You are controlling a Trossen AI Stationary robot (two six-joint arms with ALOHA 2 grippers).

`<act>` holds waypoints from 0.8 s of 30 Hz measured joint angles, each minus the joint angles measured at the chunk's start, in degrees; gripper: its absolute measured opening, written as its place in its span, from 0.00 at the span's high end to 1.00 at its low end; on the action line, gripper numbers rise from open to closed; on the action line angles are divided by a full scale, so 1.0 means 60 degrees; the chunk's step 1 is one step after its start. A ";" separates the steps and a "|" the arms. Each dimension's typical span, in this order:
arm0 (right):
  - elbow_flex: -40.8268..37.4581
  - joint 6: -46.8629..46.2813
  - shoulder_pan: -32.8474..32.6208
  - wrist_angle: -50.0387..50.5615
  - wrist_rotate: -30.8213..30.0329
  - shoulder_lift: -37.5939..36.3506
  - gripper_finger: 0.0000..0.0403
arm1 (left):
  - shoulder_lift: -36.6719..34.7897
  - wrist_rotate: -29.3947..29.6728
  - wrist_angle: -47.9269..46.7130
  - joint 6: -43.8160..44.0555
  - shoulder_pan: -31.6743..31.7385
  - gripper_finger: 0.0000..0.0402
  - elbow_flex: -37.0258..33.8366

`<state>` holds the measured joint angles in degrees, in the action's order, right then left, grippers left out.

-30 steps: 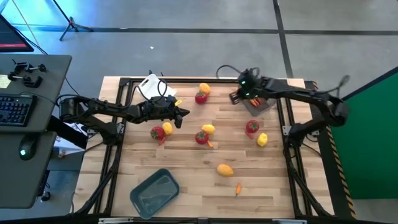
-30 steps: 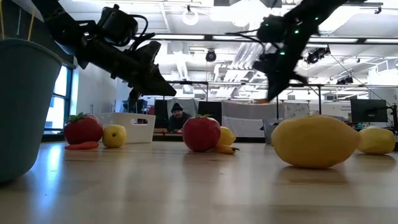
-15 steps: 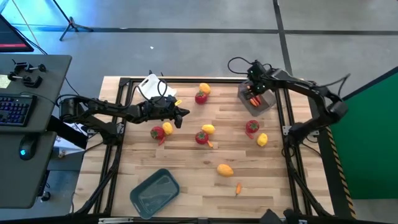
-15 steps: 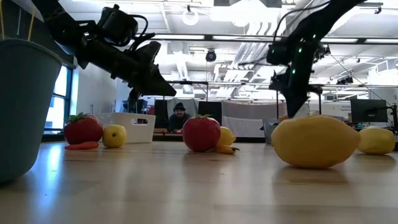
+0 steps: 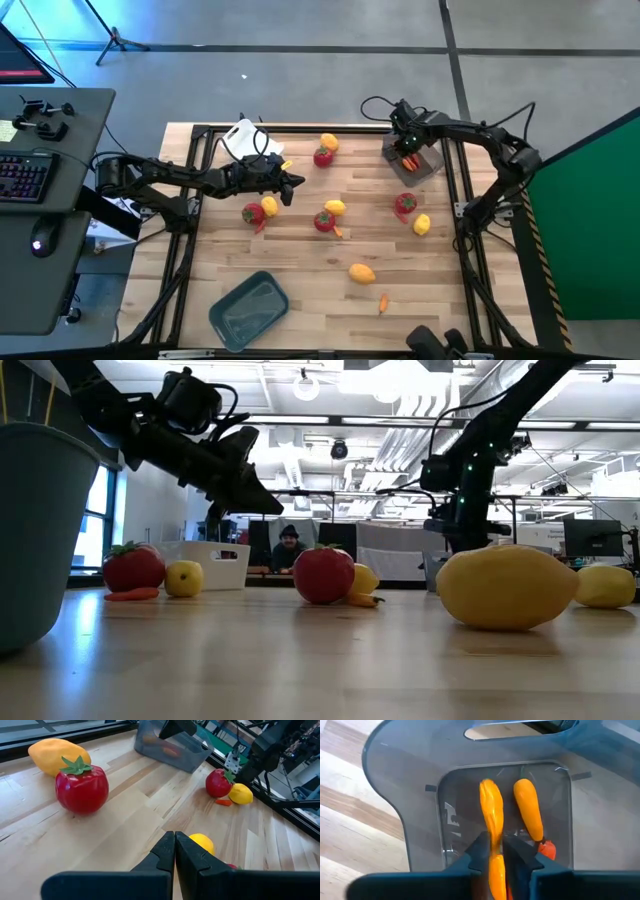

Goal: Sort produce into baskets
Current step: Put the orange chili pepper into the black transparent bin, then put the red chili pepper into the black transparent bin

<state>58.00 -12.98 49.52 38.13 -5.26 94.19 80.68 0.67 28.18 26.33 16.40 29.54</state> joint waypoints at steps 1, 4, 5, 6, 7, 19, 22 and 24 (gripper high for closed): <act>0.0000 -0.0011 0.0000 0.0009 0.0000 -0.0006 0.84 | 0.0000 0.0002 0.0000 0.0000 0.0000 1.00 0.0000; 0.0000 -0.0425 -0.0004 0.0033 -0.0011 -0.0027 0.76 | 0.0000 0.0000 0.0000 0.0000 0.0000 1.00 0.0000; 0.0000 -0.0546 -0.0004 0.0065 -0.0007 -0.0067 0.73 | 0.0000 0.0002 0.0000 0.0000 0.0000 1.00 0.0000; 0.0000 -0.0590 -0.0012 0.0125 -0.0008 -0.0146 0.71 | 0.0000 0.0000 0.0000 0.0000 0.0000 1.00 0.0000; 0.0000 -0.0611 -0.0039 0.0169 -0.0011 -0.0262 0.69 | 0.0000 0.0003 0.0000 0.0000 0.0000 1.00 0.0000; 0.0000 -0.1076 -0.1661 0.1853 0.0489 -0.3594 0.60 | 0.0000 0.0000 0.0004 0.0006 0.0000 1.00 0.0000; 0.0000 -0.1500 -0.2511 0.2376 0.0489 -0.4140 0.60 | 0.0000 0.0003 0.0004 -0.0084 0.0000 1.00 0.0000; 0.0000 -0.1865 -0.3085 0.2685 0.0492 -0.4377 0.60 | 0.0000 0.0003 0.0004 -0.0148 0.0000 1.00 0.0000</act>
<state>58.00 -24.17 31.01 54.24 -2.31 67.92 80.68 0.69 28.21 25.44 16.40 29.54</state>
